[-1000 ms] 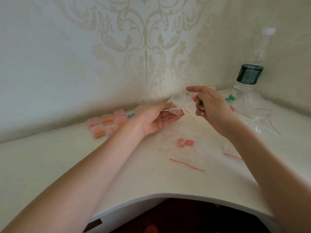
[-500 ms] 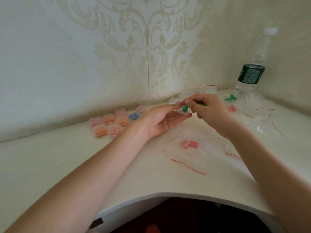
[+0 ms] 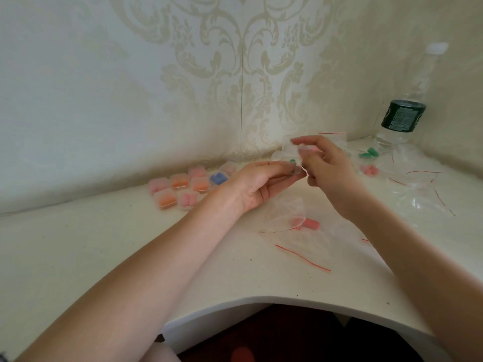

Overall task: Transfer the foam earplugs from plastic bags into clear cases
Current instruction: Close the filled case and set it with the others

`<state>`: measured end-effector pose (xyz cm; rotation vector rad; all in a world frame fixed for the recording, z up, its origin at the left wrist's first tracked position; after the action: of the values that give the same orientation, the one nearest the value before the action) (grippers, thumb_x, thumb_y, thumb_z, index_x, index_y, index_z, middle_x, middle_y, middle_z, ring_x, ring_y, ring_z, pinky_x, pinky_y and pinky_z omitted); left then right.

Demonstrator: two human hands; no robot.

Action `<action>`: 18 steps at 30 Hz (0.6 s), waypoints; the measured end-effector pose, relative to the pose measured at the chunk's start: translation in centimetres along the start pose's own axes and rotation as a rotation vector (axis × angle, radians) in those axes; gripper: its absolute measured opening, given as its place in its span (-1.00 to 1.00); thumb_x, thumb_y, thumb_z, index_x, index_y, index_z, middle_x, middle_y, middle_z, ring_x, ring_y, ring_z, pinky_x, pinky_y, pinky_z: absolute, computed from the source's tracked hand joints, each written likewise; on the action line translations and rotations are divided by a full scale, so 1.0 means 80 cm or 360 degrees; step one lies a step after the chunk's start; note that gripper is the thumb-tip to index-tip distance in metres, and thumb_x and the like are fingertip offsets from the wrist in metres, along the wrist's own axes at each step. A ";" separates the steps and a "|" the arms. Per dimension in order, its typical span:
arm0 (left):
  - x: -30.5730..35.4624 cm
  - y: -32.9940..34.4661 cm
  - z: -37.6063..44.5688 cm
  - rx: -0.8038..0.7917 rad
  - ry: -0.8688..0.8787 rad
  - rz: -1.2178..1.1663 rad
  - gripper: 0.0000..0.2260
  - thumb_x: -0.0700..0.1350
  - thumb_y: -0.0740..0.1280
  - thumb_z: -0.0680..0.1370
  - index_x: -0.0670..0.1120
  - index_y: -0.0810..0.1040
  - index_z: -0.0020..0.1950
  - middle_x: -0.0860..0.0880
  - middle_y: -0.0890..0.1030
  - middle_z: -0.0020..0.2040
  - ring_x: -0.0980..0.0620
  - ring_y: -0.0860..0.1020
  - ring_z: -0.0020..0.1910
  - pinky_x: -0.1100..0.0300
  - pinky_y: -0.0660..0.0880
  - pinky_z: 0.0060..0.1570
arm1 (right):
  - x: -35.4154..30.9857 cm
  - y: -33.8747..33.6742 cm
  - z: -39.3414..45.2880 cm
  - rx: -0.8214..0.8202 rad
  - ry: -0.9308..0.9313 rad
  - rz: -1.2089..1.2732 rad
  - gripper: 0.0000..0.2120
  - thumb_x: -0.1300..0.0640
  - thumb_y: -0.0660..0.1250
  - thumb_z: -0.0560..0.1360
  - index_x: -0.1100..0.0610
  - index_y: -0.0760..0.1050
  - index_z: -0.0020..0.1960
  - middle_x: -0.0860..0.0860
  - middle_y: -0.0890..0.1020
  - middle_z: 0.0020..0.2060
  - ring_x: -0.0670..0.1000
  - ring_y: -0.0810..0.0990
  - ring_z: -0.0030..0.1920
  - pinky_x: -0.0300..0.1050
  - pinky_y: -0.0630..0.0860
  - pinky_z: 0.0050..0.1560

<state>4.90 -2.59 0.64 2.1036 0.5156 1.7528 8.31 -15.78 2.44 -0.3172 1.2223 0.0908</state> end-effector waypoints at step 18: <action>-0.004 0.002 0.003 0.0183 -0.0019 -0.0027 -0.85 -0.35 0.18 0.56 -0.32 0.53 -0.08 -0.23 0.64 -0.24 -0.05 0.67 -0.31 0.22 0.63 -0.25 | 0.008 0.000 -0.002 0.0179 -0.0104 -0.0177 -0.93 0.23 0.45 0.42 0.12 0.62 -0.11 -0.05 0.64 -0.28 -0.26 0.57 -0.32 -0.43 0.47 -0.26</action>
<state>5.13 -2.91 0.41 2.1790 0.6433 1.7388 8.41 -15.86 1.79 -0.2809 1.1380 -0.0629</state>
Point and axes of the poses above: each hand's wrist, its own z-axis towards the middle knuckle, its own y-axis out of the palm, x = y × z, the point moved 2 cm from there along z, towards the middle knuckle
